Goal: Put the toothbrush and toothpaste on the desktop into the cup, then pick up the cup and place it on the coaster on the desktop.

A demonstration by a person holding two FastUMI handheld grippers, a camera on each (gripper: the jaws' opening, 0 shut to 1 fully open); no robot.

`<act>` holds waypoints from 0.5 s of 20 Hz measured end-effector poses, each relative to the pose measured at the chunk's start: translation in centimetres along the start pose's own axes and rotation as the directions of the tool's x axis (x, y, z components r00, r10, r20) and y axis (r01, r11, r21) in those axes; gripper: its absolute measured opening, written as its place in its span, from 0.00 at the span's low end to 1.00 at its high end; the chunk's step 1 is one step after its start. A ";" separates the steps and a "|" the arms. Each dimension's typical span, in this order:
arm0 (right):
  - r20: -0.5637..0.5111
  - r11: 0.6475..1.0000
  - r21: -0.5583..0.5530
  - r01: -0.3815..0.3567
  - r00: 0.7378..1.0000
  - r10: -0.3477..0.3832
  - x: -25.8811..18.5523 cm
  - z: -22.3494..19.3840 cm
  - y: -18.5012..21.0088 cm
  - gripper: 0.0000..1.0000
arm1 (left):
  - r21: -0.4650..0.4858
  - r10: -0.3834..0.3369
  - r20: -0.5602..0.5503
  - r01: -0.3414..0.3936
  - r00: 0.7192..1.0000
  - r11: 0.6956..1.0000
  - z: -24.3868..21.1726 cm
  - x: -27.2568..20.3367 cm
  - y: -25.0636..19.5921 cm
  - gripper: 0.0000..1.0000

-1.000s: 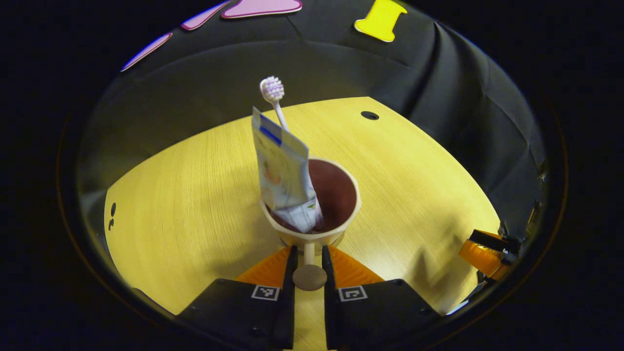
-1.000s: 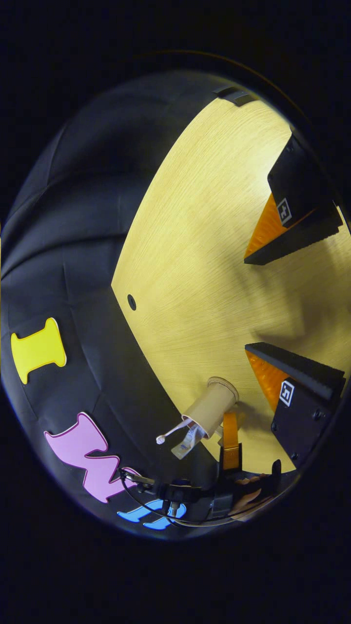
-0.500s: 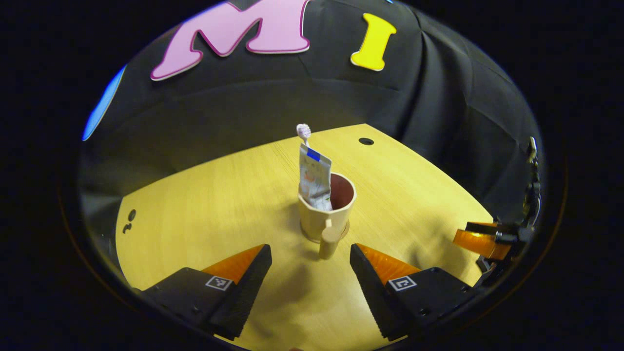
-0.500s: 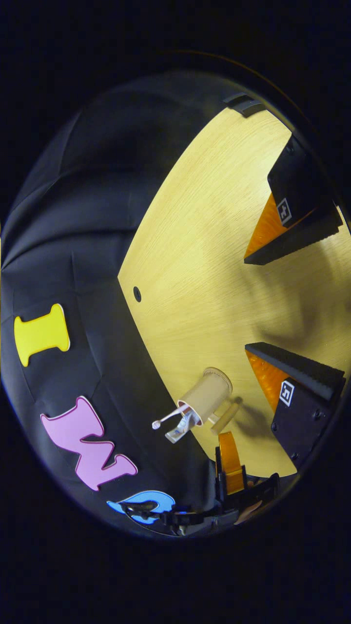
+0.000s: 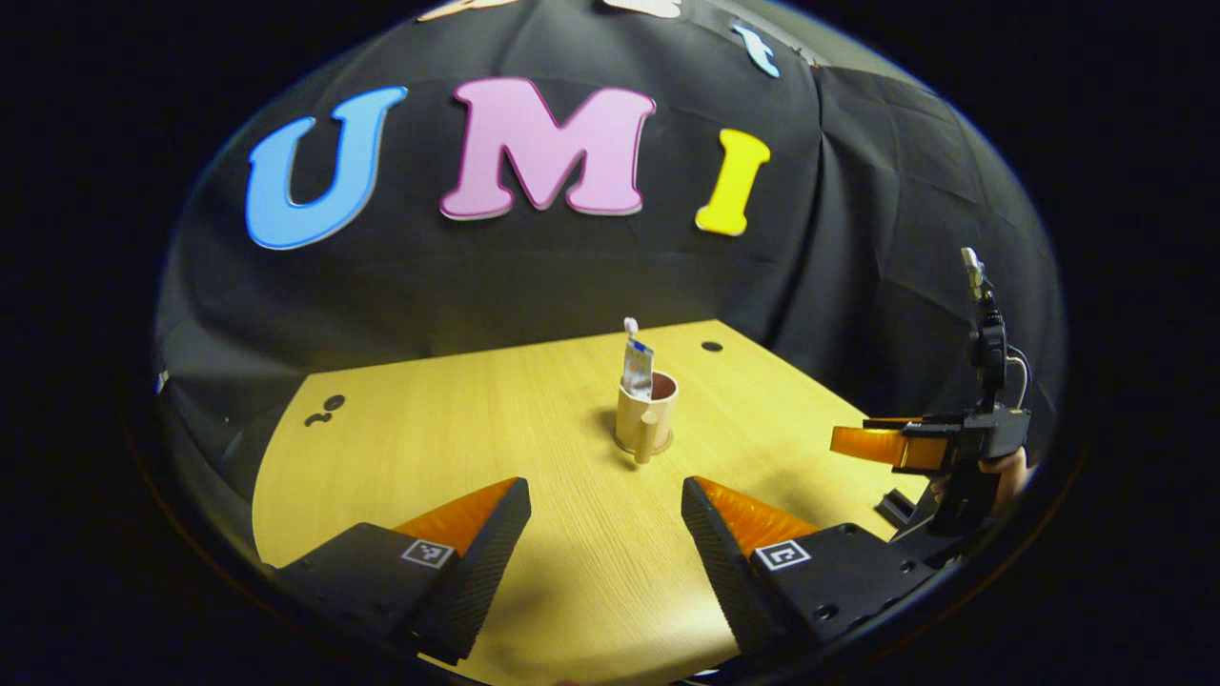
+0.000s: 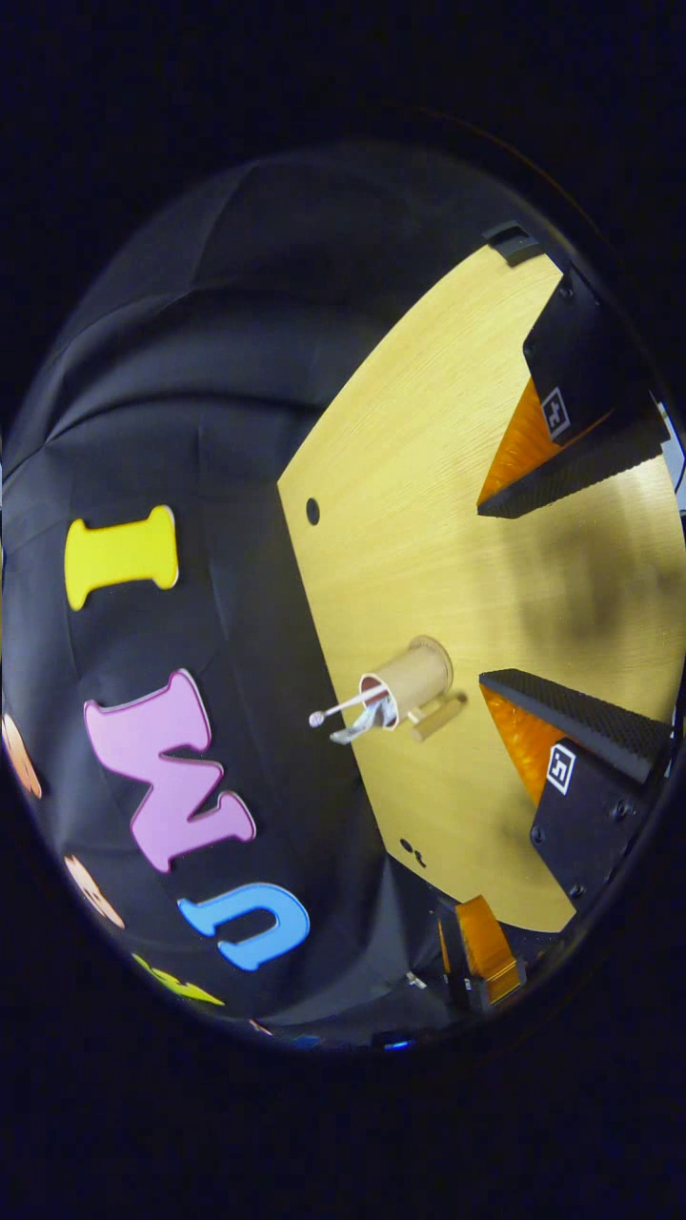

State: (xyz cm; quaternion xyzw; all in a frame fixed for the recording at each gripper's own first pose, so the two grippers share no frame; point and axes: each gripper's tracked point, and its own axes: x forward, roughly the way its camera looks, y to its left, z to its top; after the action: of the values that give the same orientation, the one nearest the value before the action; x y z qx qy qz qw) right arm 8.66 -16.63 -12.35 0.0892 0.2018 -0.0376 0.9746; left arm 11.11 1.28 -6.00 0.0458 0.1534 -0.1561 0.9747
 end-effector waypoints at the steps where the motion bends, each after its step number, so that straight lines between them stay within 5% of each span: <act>1: 0.009 1.000 -0.021 -0.017 1.000 0.017 -0.9 0.4 0.9 0.98 | -0.022 0.006 0.018 -0.006 1.000 1.000 0.2 -1.5 -0.3 0.99; 10: 0.178 0.990 -0.131 -0.055 0.981 0.078 -9.8 4.1 7.2 0.98 | -0.111 0.137 0.289 -0.109 0.947 0.988 3.8 -10.7 0.6 0.97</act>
State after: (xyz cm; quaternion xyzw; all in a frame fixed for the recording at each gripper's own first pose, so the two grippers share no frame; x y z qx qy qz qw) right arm 2.03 -10.00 -3.57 0.0306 0.1104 -0.0002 0.9934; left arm 2.69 4.41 1.00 -0.0141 0.0097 -0.0926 0.9956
